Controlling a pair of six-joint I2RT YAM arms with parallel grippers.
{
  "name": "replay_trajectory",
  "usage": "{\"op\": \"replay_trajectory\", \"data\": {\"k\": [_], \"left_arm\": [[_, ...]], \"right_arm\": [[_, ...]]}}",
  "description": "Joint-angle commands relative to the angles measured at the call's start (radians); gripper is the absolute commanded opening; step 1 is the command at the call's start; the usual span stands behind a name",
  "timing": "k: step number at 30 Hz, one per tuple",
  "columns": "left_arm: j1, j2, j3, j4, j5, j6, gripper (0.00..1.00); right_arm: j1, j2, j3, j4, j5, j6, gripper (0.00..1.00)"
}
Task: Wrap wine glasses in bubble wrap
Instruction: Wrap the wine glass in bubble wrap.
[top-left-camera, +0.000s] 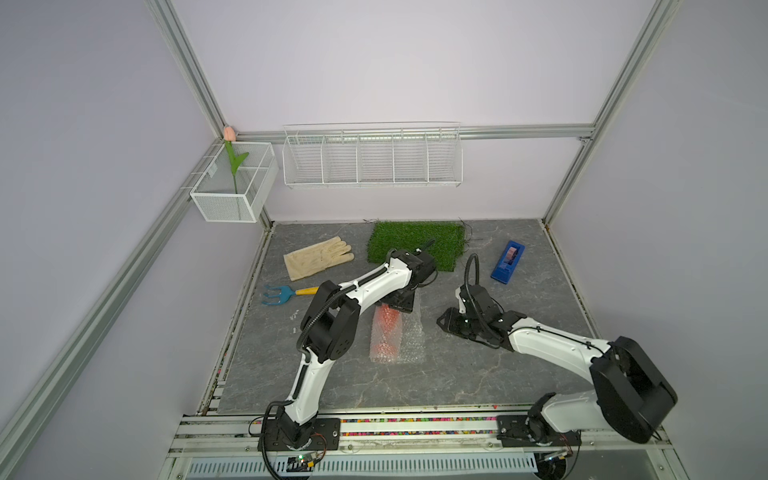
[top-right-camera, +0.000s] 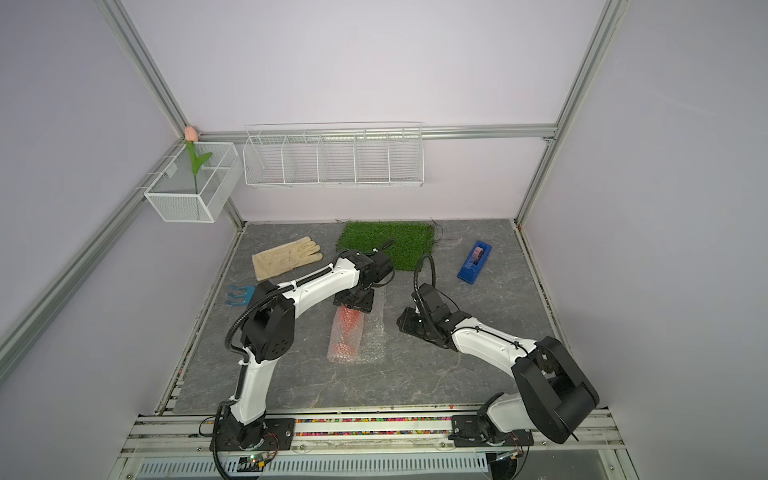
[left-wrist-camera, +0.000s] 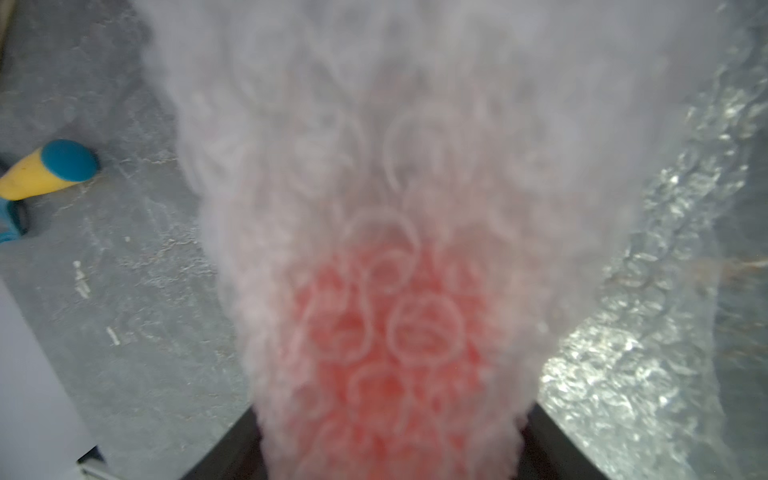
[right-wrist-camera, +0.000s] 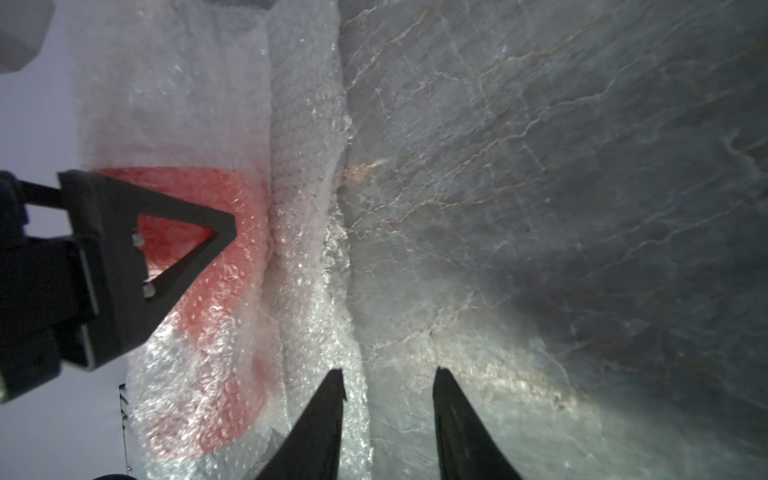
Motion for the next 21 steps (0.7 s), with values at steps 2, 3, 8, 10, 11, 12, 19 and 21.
{"op": "replay_trajectory", "data": {"k": [2, 3, 8, 10, 11, 12, 19, 21], "left_arm": [[0.000, 0.072, 0.042, -0.175, -0.086, -0.082, 0.70], [-0.002, 0.076, 0.048, -0.171, -0.076, -0.083, 0.70], [-0.002, 0.068, 0.050, -0.133, -0.028, -0.075, 0.84], [-0.002, 0.062, 0.051, -0.124, -0.006, -0.061, 0.85], [-0.002, 0.057, 0.054, -0.123, 0.006, -0.058, 0.86], [-0.002, 0.050, 0.049, -0.113, 0.031, -0.046, 0.86], [-0.002, -0.023, 0.013, -0.068, 0.068, -0.040, 0.99], [-0.002, -0.044, -0.006, -0.037, 0.096, -0.035, 0.99]], "right_arm": [[-0.006, 0.053, 0.023, 0.086, -0.074, 0.043, 0.40], [-0.006, 0.062, 0.023, 0.101, -0.081, 0.050, 0.40], [-0.004, 0.103, 0.029, 0.162, -0.105, 0.077, 0.40], [0.000, 0.120, 0.044, 0.157, -0.106, 0.075, 0.40], [0.002, 0.129, 0.052, 0.158, -0.108, 0.078, 0.41], [0.004, 0.138, 0.058, 0.159, -0.109, 0.079, 0.41], [0.010, 0.211, 0.108, 0.174, -0.131, 0.095, 0.48], [0.009, 0.230, 0.120, 0.172, -0.132, 0.099, 0.50]]}}
